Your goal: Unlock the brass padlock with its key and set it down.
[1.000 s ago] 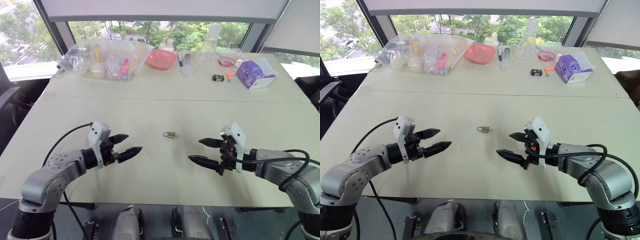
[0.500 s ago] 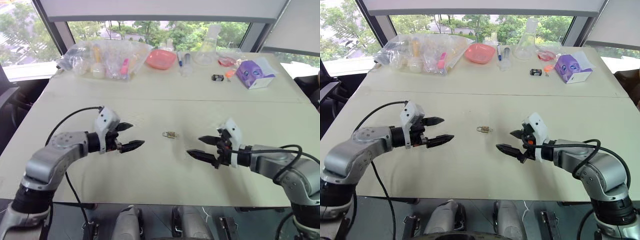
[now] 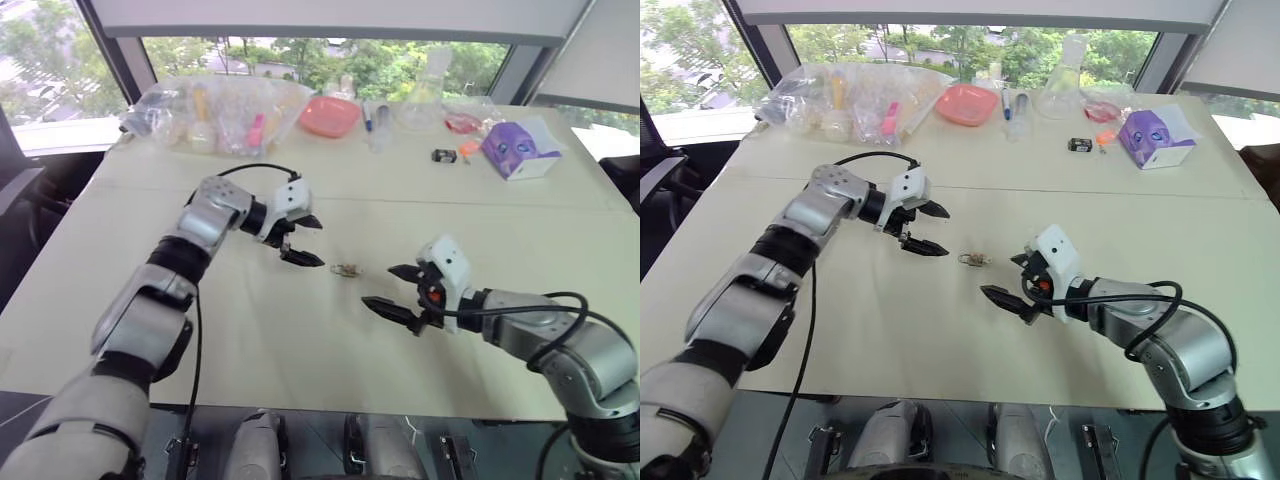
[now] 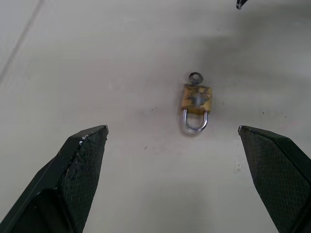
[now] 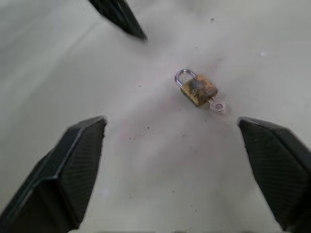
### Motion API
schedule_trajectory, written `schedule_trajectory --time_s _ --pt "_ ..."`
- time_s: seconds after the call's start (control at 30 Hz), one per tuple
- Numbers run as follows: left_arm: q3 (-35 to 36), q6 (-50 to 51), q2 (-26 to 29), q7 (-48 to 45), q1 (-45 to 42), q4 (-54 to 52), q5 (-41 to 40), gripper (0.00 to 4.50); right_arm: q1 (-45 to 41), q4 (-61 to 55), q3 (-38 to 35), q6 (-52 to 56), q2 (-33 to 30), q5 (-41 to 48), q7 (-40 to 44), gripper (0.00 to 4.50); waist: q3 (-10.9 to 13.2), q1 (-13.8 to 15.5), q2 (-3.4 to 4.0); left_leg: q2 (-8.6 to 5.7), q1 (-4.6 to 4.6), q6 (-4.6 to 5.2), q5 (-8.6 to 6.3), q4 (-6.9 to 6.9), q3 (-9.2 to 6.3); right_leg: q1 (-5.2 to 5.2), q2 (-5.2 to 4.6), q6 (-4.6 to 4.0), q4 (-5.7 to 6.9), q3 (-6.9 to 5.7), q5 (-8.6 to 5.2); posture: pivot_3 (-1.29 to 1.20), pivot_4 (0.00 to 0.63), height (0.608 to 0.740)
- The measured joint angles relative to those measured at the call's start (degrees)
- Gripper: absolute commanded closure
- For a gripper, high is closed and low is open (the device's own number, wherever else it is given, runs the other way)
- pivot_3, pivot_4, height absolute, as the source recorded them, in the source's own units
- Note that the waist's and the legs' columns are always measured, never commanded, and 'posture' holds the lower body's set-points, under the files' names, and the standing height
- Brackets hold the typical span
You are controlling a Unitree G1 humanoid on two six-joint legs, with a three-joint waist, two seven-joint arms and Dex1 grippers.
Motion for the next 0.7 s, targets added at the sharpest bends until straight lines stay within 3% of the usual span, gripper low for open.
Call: schedule_trajectory --time_s 0.27,0.53,0.63,0.7 --pt "-0.6 -9.0 -7.7 -3.0 -4.0 13.2 7.7 0.0 6.4 -3.9 -2.4 0.9 2.1 0.0 -5.6 0.07 0.0 0.2 0.0 0.0 -0.01 0.35 -0.2 0.02 -0.05 0.03 -0.03 -0.01 0.01 0.01 0.0 0.0 0.15 0.74" --pt "0.6 -11.1 -15.3 7.9 -4.6 19.3 13.0 0.0 7.8 -5.5 -3.8 0.9 3.1 0.0 -8.6 0.07 0.0 0.3 -0.04 -0.01 0.03 0.38 -0.21 0.05 -0.3 0.13 -0.04 -0.01 0.03 0.0 0.0 0.0 0.15 0.74" --pt "0.8 -10.9 -16.5 10.9 -4.9 20.0 14.4 0.88 7.8 -5.5 -3.8 1.0 3.1 0.0 -9.1 0.0 -0.1 0.3 -0.09 -0.02 0.1 0.4 -0.22 0.07 -0.32 0.21 -0.05 -0.01 0.03 0.0 0.0 0.0 0.15 0.74" --pt "1.0 -10.8 -16.5 10.8 -4.9 20.0 14.8 1.89 7.8 -5.7 -3.8 1.0 3.0 0.1 -9.3 0.0 -0.1 0.2 -0.1 -0.02 0.12 0.4 -0.22 0.06 -0.34 0.22 -0.04 -0.02 0.03 0.0 -0.01 0.0 0.15 0.74"
